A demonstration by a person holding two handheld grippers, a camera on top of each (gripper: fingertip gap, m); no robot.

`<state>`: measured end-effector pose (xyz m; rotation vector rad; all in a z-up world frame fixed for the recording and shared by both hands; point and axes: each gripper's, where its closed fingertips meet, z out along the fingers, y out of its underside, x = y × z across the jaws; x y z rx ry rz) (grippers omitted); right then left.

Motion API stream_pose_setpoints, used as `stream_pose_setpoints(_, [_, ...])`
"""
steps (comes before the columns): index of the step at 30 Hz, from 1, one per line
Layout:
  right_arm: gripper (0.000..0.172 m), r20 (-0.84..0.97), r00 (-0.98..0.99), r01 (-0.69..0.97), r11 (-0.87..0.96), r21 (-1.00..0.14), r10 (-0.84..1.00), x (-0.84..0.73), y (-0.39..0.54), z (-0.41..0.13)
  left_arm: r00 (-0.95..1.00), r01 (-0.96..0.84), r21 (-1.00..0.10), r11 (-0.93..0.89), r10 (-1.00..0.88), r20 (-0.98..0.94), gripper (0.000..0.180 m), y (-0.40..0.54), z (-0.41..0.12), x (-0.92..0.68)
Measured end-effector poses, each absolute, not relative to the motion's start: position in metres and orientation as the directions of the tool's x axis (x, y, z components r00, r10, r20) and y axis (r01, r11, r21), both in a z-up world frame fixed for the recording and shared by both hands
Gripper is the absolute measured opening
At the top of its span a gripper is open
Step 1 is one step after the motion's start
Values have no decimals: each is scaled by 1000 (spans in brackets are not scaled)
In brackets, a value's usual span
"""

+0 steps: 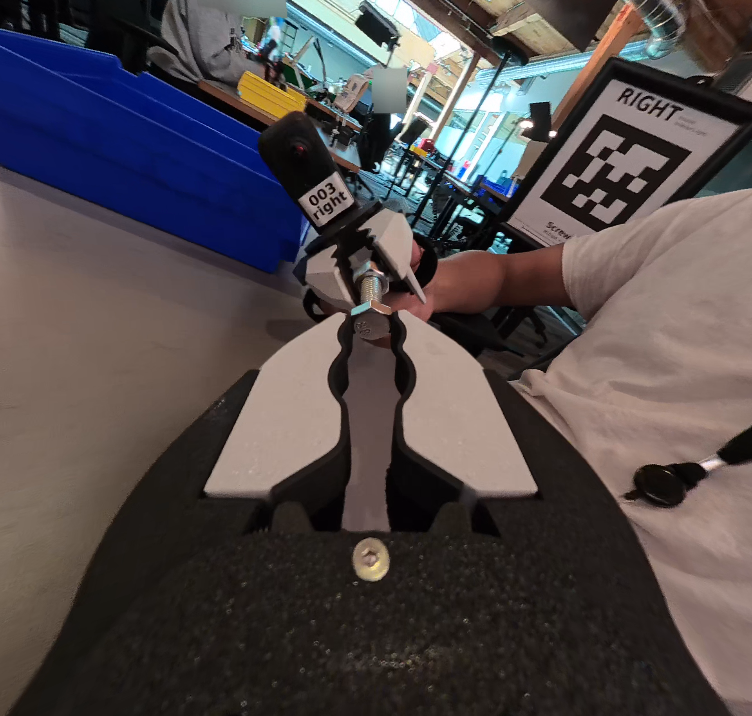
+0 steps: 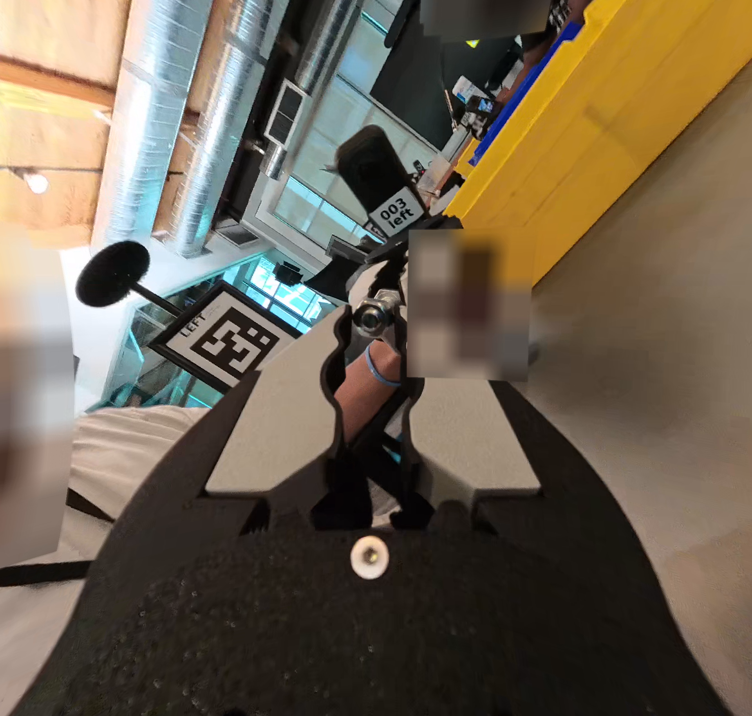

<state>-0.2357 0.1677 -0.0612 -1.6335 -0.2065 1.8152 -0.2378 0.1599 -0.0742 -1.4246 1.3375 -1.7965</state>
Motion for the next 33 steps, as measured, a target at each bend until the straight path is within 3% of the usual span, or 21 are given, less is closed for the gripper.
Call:
stream_pose_setpoints(4, [48,-626,132,-339,-558,-757,769,-235,158,-45,-379,-176,-878,-446,-792,479,17,160,-67,-243])
stream_pose_setpoints(7, [53,-278,396,-57,-279,-959,875,-234,158,-71,-381,-166,-869,-467,-782,493,17,164,-65,-246])
stream_pose_setpoints(9, [52,14,486,134,-59,-989,874,-230,160,-82,-384,-181,-863,-472,-774,504,17,164,-66,-247])
stream_pose_setpoints(12, [52,450,502,407,257,-877,739,-224,162,-89,-374,-245,-844,-478,-756,537,17,162,-77,-248])
stream_pose_setpoints(15, [44,851,343,620,585,-523,398,-225,152,-85,-365,-294,-831,-473,-748,555,17,160,-86,-246])
stream_pose_setpoints(17, [38,954,205,708,640,-299,219,-227,147,-90,-378,-306,-830,-466,-741,556,17,156,-86,-245])
stream_pose_setpoints(19, [38,990,117,761,632,-143,84,-226,149,-90,-384,-311,-830,-463,-738,556,17,154,-86,-245])
stream_pose_setpoints(23, [36,996,25,781,624,33,-84,-228,150,-85,-389,-322,-830,-456,-735,555,17,151,-87,-245])
stream_pose_setpoints(29, [17,989,-7,784,614,96,-147,-230,153,-82,-387,-342,-831,-440,-740,551,17,147,-91,-243])
stream_pose_setpoints(31, [17,996,45,784,620,14,-80,-229,154,-81,-386,-330,-831,-448,-739,552,17,149,-88,-242])
stream_pose_setpoints(33, [17,986,142,767,621,-162,82,-228,156,-83,-376,-323,-839,-438,-755,538,17,151,-89,-241])
